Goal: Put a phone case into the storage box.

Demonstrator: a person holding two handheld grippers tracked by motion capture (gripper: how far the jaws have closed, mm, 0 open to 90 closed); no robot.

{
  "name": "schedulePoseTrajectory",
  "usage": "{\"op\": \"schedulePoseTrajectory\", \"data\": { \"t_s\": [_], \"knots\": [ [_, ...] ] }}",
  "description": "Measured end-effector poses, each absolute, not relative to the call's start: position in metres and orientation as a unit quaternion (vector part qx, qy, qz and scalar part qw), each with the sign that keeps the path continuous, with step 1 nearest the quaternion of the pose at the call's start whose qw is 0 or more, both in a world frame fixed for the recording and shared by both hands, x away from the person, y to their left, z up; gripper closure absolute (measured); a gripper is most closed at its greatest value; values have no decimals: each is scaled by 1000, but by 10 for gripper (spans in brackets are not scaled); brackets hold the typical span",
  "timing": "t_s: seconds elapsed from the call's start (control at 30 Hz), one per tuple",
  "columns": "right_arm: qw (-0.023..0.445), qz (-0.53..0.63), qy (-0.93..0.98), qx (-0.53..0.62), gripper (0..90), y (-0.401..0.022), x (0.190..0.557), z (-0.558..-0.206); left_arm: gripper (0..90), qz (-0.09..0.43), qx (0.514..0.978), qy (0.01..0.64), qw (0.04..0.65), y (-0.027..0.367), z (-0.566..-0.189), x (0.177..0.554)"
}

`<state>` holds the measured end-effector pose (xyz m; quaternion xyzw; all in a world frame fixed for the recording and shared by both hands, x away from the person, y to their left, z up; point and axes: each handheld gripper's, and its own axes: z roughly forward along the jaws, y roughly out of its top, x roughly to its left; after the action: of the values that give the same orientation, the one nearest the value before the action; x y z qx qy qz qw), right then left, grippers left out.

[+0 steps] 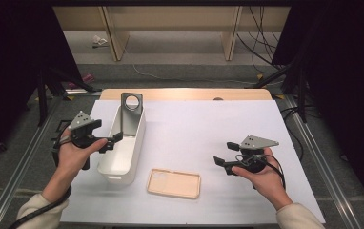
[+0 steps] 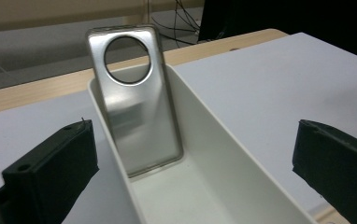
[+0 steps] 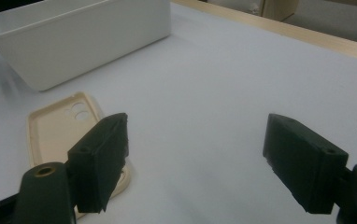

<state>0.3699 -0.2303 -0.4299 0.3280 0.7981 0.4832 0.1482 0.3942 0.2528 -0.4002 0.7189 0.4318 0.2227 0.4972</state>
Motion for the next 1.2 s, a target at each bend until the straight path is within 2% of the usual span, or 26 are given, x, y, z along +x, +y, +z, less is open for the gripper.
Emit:
{"op": "schedulePoseTrajectory", "data": {
  "t_s": [0.23,0.47,1.2],
  "knots": [
    [146,483,800,326,233,-229,370,-430,0,210,727,401,516,235,-410,369],
    [143,482,801,326,234,-227,371,-431,0,206,753,366,507,213,-416,351],
    [139,480,804,323,241,-222,371,-432,0,201,750,368,511,209,-417,352]
  ]
}}
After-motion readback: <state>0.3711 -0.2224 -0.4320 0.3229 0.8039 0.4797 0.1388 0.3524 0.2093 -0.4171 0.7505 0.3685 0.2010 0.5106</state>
